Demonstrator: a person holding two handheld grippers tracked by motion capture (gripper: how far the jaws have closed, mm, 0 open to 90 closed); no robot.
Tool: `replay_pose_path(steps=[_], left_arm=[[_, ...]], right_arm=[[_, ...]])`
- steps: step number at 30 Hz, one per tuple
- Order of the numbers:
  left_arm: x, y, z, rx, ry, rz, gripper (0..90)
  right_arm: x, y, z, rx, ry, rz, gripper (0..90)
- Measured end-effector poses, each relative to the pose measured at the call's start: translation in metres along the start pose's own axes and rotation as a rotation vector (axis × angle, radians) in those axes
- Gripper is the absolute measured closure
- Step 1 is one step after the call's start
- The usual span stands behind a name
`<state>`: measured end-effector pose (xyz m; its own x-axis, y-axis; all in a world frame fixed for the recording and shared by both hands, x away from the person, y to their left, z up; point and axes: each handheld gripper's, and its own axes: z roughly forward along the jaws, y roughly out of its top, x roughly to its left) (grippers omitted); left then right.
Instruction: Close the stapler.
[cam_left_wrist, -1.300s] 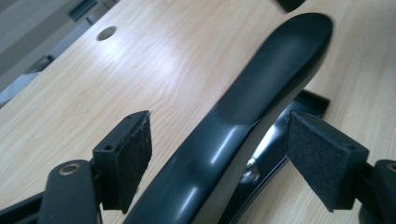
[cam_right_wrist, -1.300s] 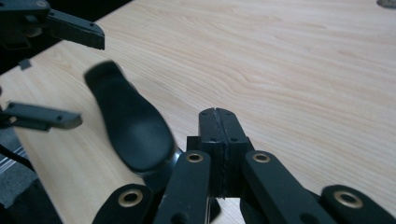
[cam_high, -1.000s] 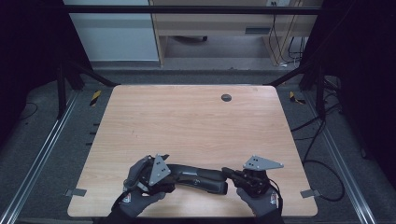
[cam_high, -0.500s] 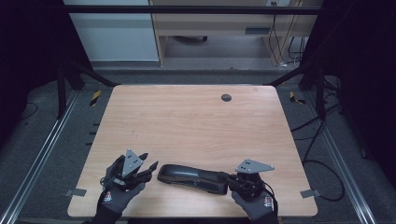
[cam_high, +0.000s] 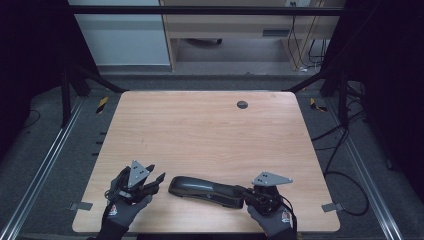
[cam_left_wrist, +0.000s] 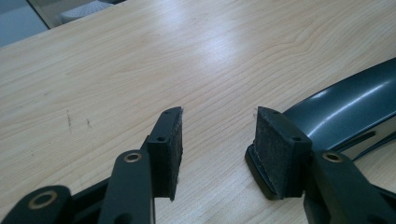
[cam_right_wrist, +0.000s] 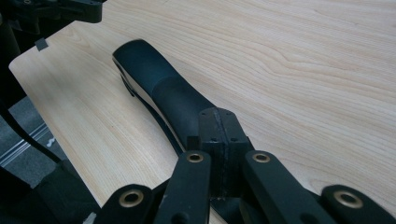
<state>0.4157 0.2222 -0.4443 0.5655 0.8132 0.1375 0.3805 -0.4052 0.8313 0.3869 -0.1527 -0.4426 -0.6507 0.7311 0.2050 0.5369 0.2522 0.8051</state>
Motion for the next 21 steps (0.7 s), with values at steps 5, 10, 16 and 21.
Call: replay_pose_path(steps=[5,10,16,21], left_arm=[[0.002,-0.002,0.002,0.004,0.003,-0.007,51.5],[0.004,-0.003,0.002,0.013,0.004,-0.022,55.9],[0.005,-0.004,0.002,0.019,0.003,-0.024,57.9],[0.004,-0.004,0.002,0.017,0.004,-0.021,58.0]], right_arm=[[0.001,0.007,-0.007,-0.044,0.029,-0.008,90.0],[0.009,0.011,-0.008,-0.051,0.049,-0.039,90.0],[0.019,0.006,-0.003,-0.012,0.102,-0.056,90.0],[0.017,0.000,0.002,0.021,0.095,-0.048,90.0]])
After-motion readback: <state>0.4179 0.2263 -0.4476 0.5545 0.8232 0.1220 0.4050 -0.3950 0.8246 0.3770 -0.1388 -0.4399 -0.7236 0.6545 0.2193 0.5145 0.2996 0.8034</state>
